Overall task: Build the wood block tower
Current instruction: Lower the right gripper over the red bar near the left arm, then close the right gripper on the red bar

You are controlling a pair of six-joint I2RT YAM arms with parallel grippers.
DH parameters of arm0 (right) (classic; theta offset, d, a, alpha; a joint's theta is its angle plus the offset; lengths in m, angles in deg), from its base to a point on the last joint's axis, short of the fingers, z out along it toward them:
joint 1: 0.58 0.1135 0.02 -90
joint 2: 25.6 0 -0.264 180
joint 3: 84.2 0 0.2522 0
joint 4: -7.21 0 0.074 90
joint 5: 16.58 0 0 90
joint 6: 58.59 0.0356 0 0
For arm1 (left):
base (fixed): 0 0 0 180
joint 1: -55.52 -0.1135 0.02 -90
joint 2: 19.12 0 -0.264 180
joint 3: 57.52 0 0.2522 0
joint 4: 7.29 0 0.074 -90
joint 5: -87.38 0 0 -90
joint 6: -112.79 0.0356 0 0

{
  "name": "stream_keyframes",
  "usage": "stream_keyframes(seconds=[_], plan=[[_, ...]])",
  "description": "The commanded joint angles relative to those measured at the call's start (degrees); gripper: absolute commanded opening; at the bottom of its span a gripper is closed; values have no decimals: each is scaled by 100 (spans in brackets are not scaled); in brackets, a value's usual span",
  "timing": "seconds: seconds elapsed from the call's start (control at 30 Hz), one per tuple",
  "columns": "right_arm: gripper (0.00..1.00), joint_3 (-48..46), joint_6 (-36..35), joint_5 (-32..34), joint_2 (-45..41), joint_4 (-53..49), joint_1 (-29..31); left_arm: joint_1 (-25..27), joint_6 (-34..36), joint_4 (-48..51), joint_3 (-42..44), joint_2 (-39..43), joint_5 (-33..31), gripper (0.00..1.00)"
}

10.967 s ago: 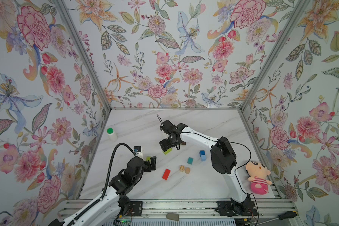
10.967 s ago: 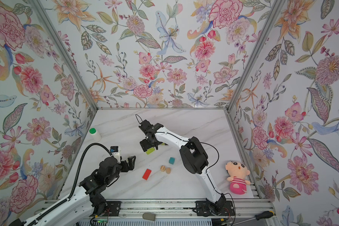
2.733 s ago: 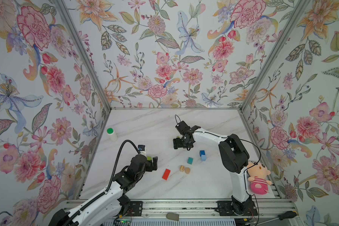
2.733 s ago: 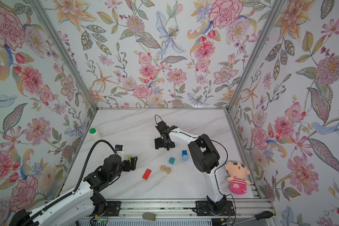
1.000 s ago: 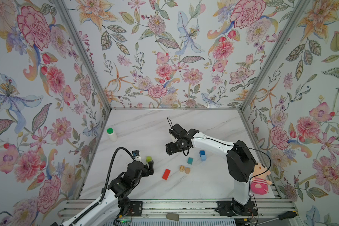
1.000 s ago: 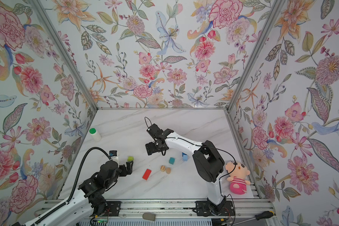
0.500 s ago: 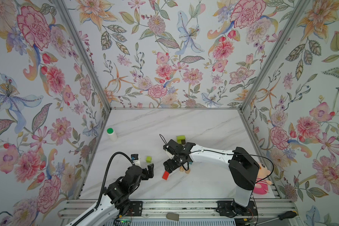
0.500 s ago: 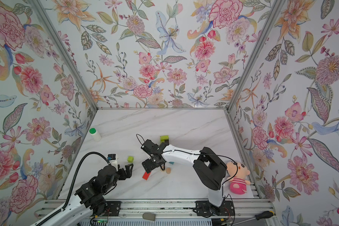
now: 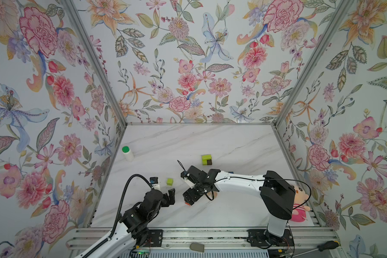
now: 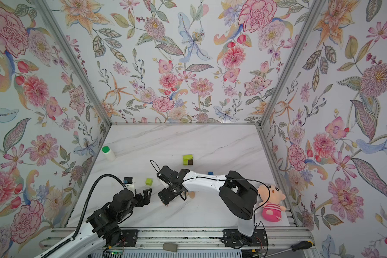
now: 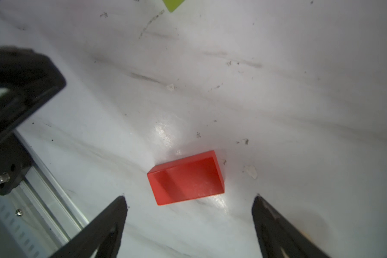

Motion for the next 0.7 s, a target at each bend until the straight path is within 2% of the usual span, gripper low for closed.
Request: stream_keyframes(seconds=[0.0, 0.67], plan=[[90, -129, -232, -107, 8, 158, 41, 64, -22, 93, -33, -62, -106, 97], [89, -159, -516, -56, 401, 361, 173, 58, 13, 80, -234, -259, -207, 97]])
